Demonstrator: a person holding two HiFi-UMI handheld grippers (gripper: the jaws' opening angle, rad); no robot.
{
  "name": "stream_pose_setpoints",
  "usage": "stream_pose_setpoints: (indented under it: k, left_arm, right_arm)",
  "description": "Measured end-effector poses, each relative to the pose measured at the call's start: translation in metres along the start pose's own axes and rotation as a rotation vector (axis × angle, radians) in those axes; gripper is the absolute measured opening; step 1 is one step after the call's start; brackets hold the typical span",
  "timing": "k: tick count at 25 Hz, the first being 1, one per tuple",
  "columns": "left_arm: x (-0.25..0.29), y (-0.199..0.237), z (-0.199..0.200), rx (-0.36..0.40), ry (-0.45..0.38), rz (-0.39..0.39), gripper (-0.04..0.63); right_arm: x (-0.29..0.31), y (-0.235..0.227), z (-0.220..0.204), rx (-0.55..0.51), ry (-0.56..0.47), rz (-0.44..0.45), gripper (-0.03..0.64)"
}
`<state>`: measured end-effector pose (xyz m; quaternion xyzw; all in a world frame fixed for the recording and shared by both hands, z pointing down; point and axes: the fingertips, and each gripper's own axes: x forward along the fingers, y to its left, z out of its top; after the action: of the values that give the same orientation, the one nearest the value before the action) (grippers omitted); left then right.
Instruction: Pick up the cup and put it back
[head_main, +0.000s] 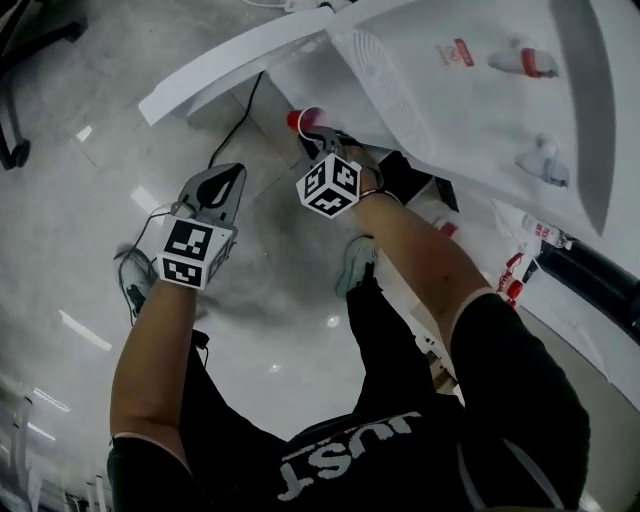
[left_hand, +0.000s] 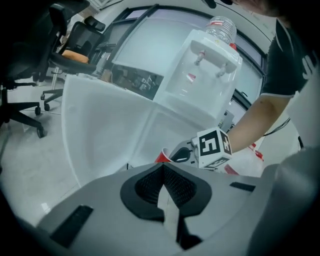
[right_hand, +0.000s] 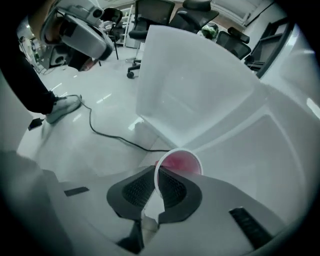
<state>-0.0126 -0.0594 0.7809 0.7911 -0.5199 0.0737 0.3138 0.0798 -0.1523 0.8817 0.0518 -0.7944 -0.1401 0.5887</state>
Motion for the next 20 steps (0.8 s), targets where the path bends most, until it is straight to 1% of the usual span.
stream_pose_setpoints:
  k: [2, 4, 10, 15, 20]
  left_arm:
    - [0.013, 0.006, -0.013, 0.030, 0.015, -0.019, 0.008]
    - [0.024, 0.013, -0.024, 0.044, 0.029, -0.026, 0.008]
    - [0.045, 0.027, -0.040, 0.032, 0.039, -0.026, 0.008]
    - [0.049, 0.033, -0.040, 0.028, 0.032, -0.029, 0.008]
    - [0.045, 0.037, -0.038, 0.037, 0.035, -0.030, 0.008]
  right_arm:
    - [0.025, -0.011, -0.012, 0.014, 0.024, -0.028, 0.046]
    - [0.042, -0.023, -0.021, 0.052, 0.046, -0.053, 0.046]
    - [0.072, -0.065, -0.037, 0.178, 0.105, -0.138, 0.046]
    - [0.087, -0.089, -0.042, 0.197, 0.156, -0.184, 0.046]
    - [0.098, -0.100, -0.060, 0.204, 0.224, -0.195, 0.046]
